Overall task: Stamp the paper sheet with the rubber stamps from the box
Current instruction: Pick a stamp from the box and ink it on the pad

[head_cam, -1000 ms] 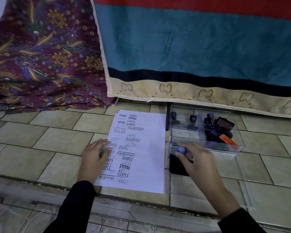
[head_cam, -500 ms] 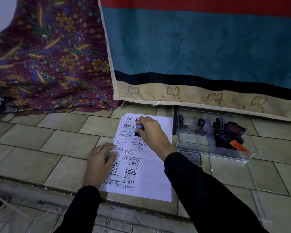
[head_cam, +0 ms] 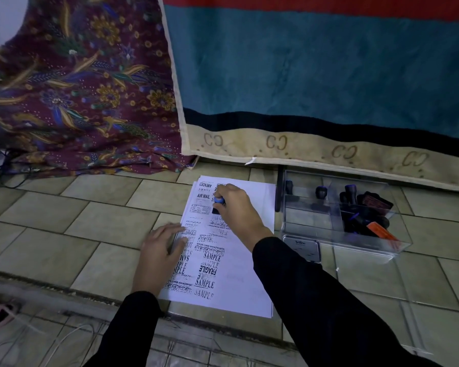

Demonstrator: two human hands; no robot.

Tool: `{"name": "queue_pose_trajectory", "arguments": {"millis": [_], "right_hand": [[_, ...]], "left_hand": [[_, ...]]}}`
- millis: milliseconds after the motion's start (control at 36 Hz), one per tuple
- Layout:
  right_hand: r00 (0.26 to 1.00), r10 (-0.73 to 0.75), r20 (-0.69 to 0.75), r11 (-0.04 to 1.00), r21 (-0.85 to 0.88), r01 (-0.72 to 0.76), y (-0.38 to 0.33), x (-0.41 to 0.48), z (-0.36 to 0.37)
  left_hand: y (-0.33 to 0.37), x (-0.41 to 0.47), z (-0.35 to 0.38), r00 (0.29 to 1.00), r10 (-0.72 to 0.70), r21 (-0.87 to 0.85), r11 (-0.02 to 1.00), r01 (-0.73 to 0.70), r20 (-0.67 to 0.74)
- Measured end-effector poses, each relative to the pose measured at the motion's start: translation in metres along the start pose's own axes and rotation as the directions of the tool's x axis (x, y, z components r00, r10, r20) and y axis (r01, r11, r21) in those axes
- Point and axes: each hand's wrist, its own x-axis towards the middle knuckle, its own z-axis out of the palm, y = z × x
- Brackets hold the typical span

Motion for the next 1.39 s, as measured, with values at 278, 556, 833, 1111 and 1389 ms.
{"name": "queue_pose_trajectory", "arguments": {"millis": [278, 556, 833, 1111, 1389], "right_hand": [[0.999, 0.035, 0.028, 0.999, 0.032, -0.035, 0.0, 0.003, -0.002], [0.993, 0.115, -0.035, 0.976, 0.192, -0.106, 0.005, 0.001, -0.005], [0.849, 0.356, -0.392, 0.831, 0.549, -0.095, 0.023, -0.043, -0.086], [0.755, 0.403, -0.517, 0.909, 0.319, -0.267, 0.097, -0.1, -0.169], [0.899, 0.358, -0.252, 0.928, -0.016, -0.373, 0.098, -0.093, -0.138]], "left_hand": [[0.001, 0.0, 0.0, 1.0, -0.012, 0.009, 1.0, 0.011, 0.01], [0.005, -0.002, -0.005, 0.999, -0.038, -0.022, 0.999, 0.039, 0.03], [0.007, -0.002, -0.006, 0.999, -0.049, -0.065, 0.997, 0.05, 0.022], [0.011, -0.003, -0.007, 0.999, -0.039, -0.063, 0.997, 0.039, 0.005], [0.012, -0.003, -0.007, 1.0, -0.021, -0.017, 1.0, 0.021, 0.008]]}}
